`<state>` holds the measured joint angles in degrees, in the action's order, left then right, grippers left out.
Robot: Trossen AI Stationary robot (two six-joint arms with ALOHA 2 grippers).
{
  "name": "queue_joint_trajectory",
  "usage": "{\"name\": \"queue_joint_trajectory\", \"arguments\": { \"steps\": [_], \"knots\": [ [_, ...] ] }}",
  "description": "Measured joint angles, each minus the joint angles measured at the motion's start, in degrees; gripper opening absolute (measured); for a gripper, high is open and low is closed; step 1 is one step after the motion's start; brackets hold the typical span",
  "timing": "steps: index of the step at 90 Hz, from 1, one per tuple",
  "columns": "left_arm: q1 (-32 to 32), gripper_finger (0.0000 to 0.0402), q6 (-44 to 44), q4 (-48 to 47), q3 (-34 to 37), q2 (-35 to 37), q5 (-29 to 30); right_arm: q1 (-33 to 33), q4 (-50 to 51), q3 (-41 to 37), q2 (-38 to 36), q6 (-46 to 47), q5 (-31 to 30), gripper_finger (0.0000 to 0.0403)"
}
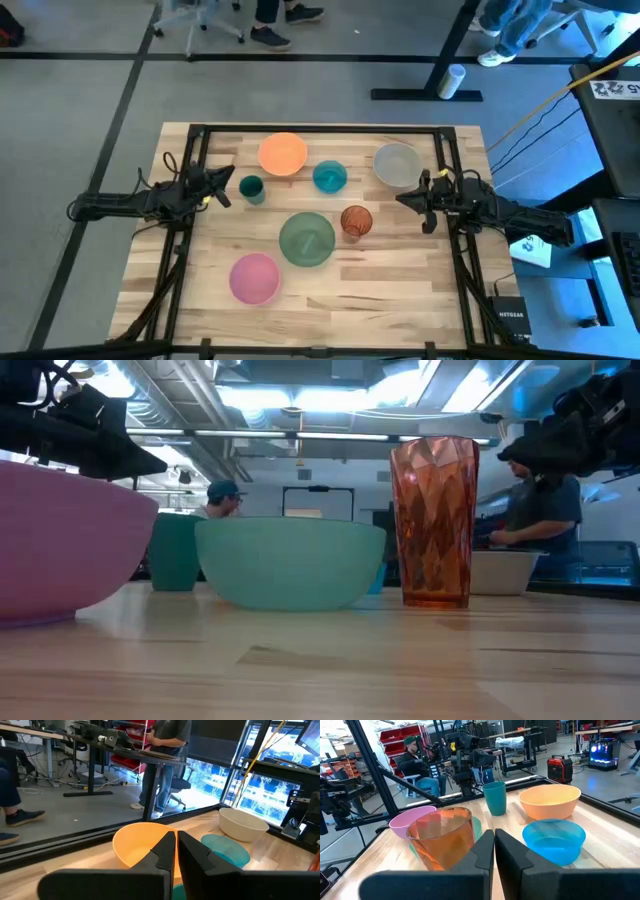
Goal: Nest bowls inside each other
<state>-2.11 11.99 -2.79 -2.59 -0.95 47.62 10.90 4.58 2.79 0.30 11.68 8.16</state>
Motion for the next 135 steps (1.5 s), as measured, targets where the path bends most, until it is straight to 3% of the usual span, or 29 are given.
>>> {"name": "queue_joint_trajectory", "arguments": {
  "steps": [47, 52, 67, 75, 103, 123, 135],
  "knots": [
    [0.01, 0.0, 0.0, 0.0, -0.02, 0.02, 0.02, 0.0, -0.16, 0.0, 0.0, -0.15, -0.72, 0.0001],
    [0.02, 0.0, 0.0, 0.0, -0.02, 0.02, 0.02, -0.02, -0.42, 0.01, 0.0, -1.85, -4.43, 0.0001],
    [0.0, 0.0, 0.0, 0.0, 0.0, 0.02, 0.02, 0.02, -1.05, 0.0, 0.33, -2.83, -24.51, 0.0001],
    [0.0, 0.0, 0.0, 0.0, -0.02, 0.02, 0.02, 0.02, -1.75, 0.0, 0.46, -3.05, -29.95, 0.0001],
    [0.02, 0.0, 0.98, 1.11, 0.12, 0.02, -0.02, 0.02, -3.32, 0.0, 0.48, -0.49, -31.18, 0.0001],
    [0.02, 0.0, 8.69, 2.53, 0.13, 0.04, -0.04, 0.0, -4.43, 0.0, 0.48, 0.14, -32.04, 0.0001],
    [0.63, 0.0, 5.18, 2.7, 0.13, 0.04, 1.04, 0.0, -4.39, 0.06, 2.6, 1.86, -34.7, 0.0002]
  ]
}}
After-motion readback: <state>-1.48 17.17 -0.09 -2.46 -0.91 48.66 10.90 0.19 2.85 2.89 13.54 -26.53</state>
